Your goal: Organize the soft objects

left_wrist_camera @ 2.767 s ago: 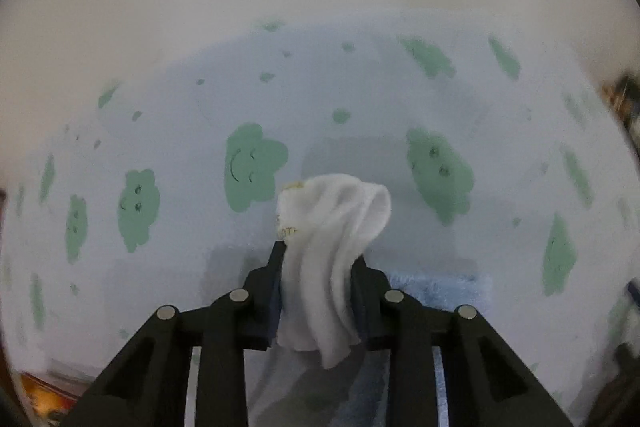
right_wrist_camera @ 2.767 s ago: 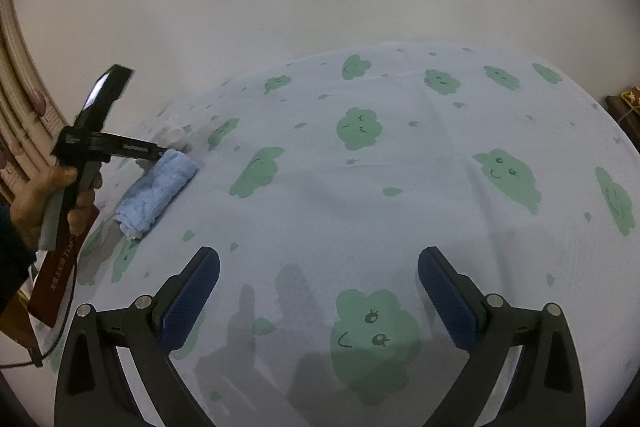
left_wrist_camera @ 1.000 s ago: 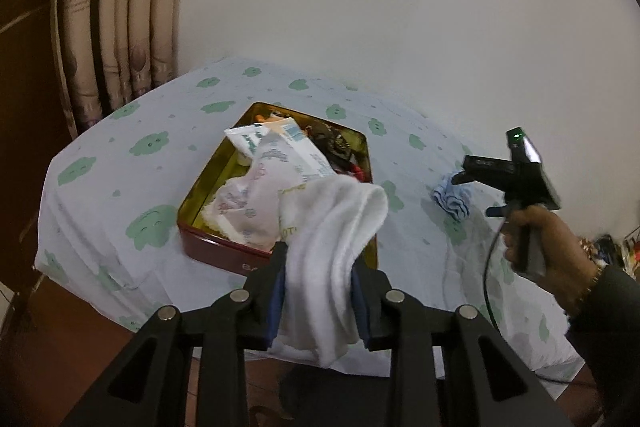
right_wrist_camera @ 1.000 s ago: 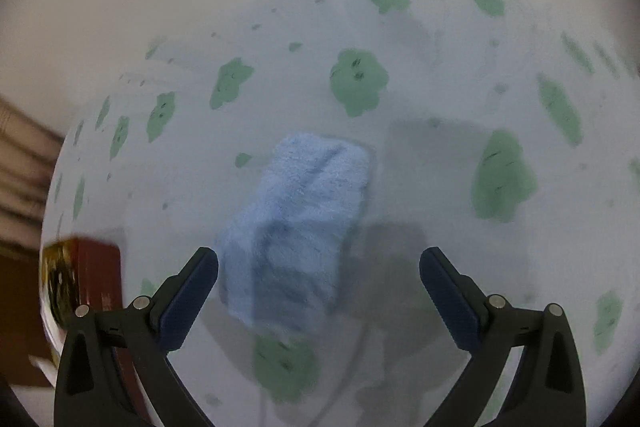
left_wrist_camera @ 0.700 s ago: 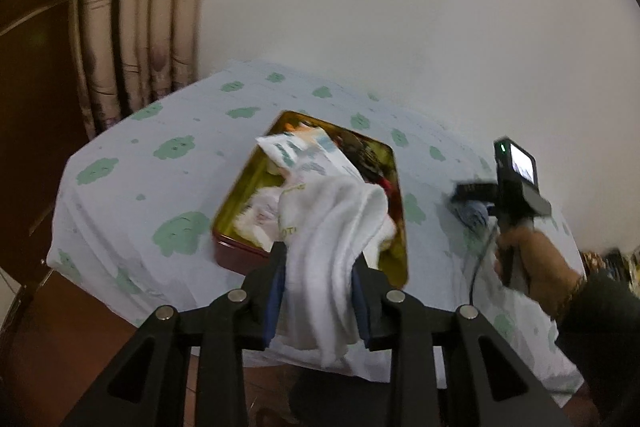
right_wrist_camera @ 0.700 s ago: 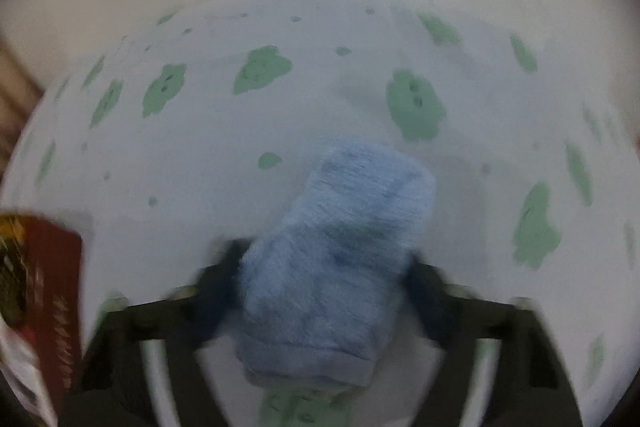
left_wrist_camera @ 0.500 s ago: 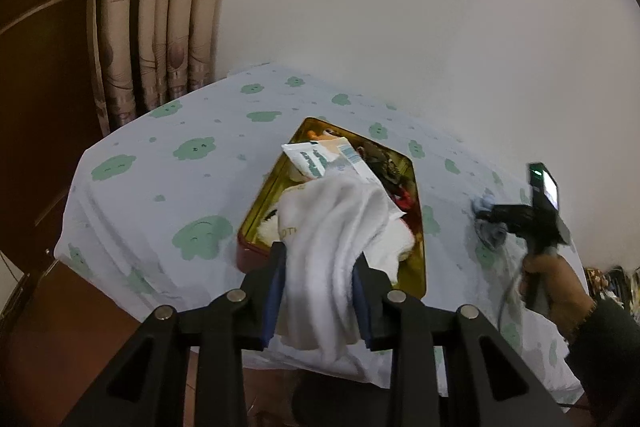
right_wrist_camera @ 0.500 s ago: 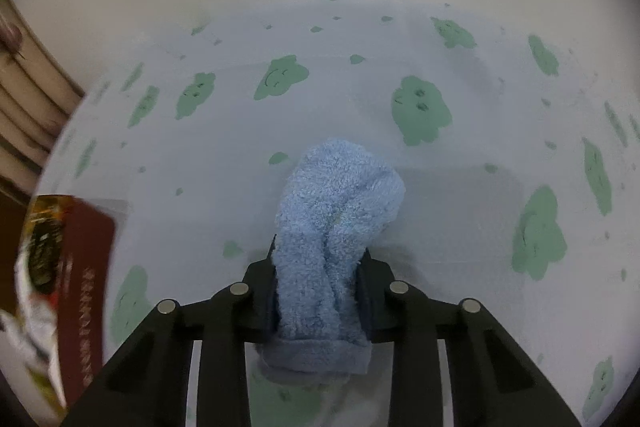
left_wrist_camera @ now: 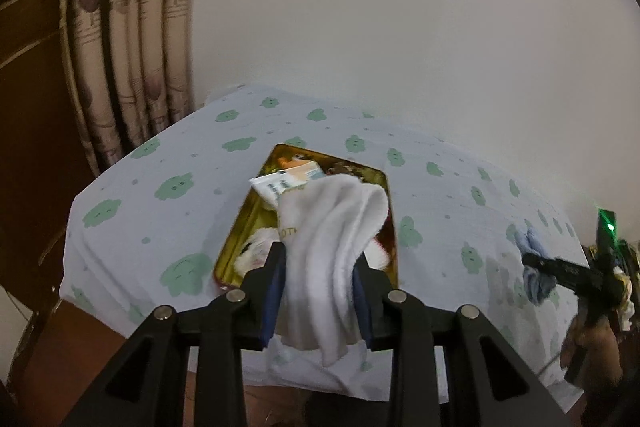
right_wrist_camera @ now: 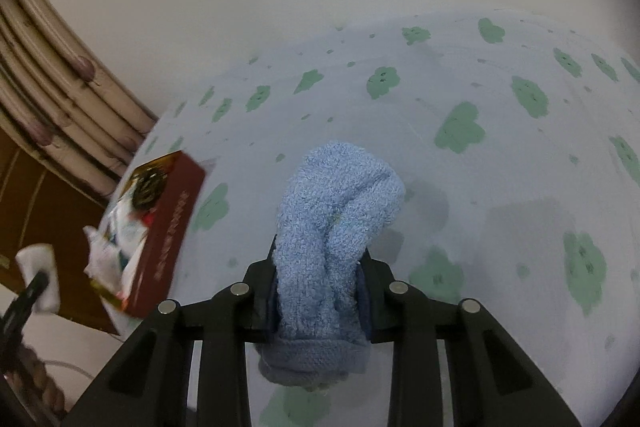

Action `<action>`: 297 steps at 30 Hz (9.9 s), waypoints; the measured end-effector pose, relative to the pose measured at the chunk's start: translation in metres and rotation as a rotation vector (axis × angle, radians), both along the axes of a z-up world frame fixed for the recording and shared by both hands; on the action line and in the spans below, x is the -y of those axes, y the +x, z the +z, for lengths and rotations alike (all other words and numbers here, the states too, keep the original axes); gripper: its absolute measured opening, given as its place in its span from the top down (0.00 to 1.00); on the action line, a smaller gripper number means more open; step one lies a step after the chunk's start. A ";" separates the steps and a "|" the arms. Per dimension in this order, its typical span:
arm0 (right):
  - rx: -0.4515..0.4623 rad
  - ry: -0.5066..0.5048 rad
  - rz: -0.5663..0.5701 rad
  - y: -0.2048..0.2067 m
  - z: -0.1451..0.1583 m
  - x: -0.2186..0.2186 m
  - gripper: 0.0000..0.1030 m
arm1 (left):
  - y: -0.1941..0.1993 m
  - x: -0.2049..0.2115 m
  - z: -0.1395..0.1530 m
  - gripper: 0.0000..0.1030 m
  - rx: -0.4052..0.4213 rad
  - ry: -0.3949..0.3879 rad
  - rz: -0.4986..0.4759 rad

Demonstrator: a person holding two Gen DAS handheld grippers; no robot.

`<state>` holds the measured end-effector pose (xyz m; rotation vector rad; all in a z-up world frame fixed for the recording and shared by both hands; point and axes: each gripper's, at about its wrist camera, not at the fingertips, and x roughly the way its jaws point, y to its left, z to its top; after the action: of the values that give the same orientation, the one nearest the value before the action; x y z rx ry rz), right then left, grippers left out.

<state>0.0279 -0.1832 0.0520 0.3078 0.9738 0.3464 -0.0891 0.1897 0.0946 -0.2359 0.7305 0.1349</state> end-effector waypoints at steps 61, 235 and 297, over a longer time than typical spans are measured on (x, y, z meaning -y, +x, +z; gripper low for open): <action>0.035 0.165 0.374 -0.037 0.052 -0.134 0.71 | -0.023 0.017 -0.036 0.21 -0.017 0.224 0.134; 0.684 -0.314 0.092 -0.159 0.082 -0.193 0.01 | -0.049 0.006 -0.033 0.21 0.094 0.197 0.055; 0.653 -0.325 0.084 -0.152 0.070 -0.212 0.01 | -0.054 0.001 -0.029 0.21 0.117 0.228 0.083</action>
<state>-0.1242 0.0291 0.1219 -0.1440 0.3869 0.3285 -0.1436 0.1885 0.0653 -0.0563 0.5832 0.2794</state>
